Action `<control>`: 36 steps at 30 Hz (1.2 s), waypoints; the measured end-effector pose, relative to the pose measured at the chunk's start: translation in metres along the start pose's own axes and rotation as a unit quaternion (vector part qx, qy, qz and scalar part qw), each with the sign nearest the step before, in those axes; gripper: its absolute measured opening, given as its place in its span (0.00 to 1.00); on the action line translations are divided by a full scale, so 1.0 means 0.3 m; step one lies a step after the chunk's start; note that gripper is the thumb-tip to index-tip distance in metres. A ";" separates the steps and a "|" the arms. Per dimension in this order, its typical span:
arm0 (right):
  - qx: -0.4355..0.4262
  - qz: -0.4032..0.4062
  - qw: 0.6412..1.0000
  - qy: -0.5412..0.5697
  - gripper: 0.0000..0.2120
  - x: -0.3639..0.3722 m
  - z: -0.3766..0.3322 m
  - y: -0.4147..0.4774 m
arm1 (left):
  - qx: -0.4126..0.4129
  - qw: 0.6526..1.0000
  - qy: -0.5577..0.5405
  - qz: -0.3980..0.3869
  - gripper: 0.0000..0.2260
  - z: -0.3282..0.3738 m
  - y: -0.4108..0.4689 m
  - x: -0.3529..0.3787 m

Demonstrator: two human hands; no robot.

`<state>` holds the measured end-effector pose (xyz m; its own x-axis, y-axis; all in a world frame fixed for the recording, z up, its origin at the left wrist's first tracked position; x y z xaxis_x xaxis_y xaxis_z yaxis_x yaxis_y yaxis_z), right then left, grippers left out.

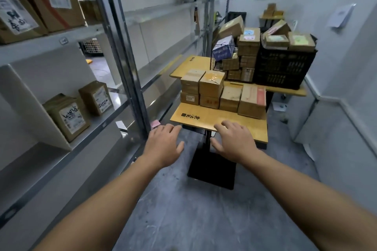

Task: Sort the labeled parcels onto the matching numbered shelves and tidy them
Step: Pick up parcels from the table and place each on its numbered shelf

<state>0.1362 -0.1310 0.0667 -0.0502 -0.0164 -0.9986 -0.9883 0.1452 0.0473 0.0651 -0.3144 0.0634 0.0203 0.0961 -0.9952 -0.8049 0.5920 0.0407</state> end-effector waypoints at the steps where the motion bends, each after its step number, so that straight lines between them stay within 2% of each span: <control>1: 0.005 -0.007 1.000 -0.001 0.24 0.019 0.027 0.028 | 0.007 1.000 0.001 -0.005 0.24 0.008 0.051 0.016; 15: 0.145 -0.042 0.989 -0.006 0.25 0.111 0.474 0.556 | 0.117 0.993 0.006 -0.027 0.24 0.092 0.905 0.099; 25: 0.132 -0.054 0.989 0.047 0.24 0.189 0.602 0.906 | 0.107 0.993 0.010 -0.044 0.23 0.074 1.300 0.173; 36: 0.091 -0.052 0.987 0.124 0.24 0.237 0.778 1.351 | 0.042 0.998 0.005 -0.038 0.22 0.046 1.684 0.214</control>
<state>-0.2341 0.1575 0.0092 -0.0056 -0.2791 -0.9602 -0.9491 0.3040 -0.0828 -0.3322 0.0019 0.0214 0.0735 0.0403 -0.9965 -0.7492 0.6617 -0.0285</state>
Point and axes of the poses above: each hand's wrist, its own y-axis towards the middle knuckle, its own x-axis out of the palm, z = x × y, the point moved 8 cm from there along y, towards the middle knuckle, and after that the axes turned 7 degrees about -z, right-handed, at the moved point
